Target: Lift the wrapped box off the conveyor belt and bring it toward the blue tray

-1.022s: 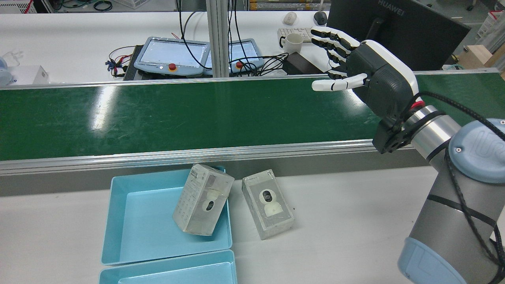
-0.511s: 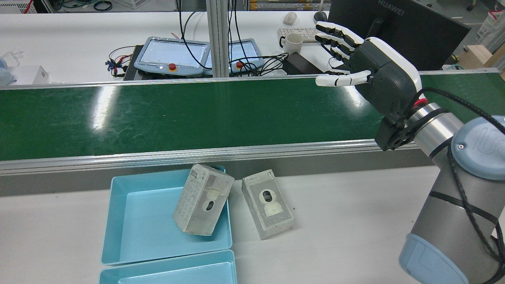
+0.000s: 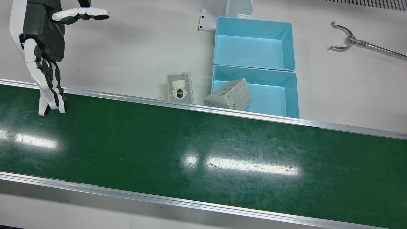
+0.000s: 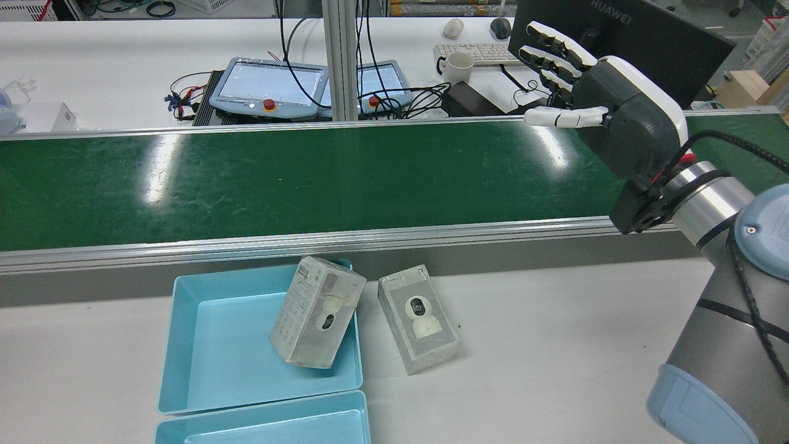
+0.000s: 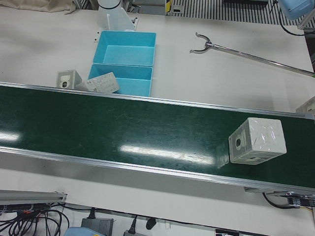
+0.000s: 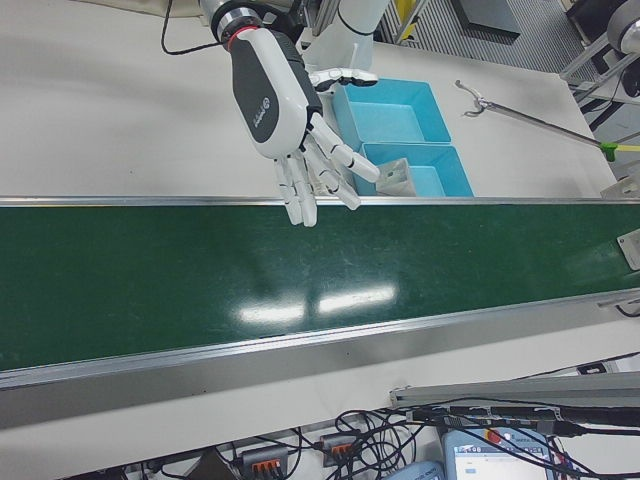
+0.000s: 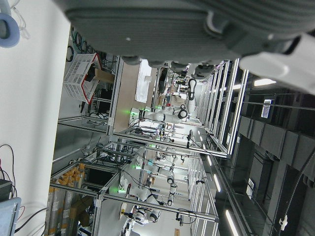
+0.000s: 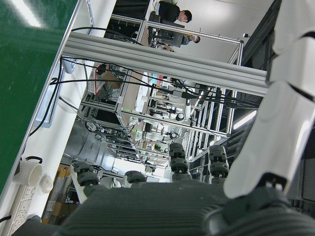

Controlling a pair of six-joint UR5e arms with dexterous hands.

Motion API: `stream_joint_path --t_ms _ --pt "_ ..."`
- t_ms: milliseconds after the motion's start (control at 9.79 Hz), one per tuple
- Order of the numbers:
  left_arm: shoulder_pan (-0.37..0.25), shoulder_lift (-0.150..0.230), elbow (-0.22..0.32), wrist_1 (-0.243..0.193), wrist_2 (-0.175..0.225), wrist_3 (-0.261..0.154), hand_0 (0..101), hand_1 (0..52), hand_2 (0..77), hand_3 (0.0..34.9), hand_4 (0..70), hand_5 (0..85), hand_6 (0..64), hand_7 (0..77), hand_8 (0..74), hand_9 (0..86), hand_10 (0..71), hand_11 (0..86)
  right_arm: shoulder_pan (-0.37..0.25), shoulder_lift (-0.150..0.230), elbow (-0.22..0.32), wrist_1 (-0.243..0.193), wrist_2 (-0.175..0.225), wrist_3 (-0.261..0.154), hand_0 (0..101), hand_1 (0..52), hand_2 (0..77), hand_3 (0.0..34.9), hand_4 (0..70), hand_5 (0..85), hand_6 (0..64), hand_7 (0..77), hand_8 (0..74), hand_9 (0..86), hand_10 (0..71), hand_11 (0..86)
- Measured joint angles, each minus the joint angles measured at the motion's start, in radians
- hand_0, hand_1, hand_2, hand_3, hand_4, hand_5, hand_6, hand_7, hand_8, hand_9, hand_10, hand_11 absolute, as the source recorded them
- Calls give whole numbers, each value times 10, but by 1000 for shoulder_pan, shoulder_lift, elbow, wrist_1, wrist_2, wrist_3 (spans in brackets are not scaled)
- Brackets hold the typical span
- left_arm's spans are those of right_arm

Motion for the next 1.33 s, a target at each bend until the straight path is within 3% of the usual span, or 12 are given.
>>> stream_joint_path --t_ms 1328 --pt "0 0 0 0 0 0 0 0 11 0 0 5 0 5 5 5 0 0 -9 6 -5 1 1 4 398 93 158 303 60 147 0 93 0 16 54 93"
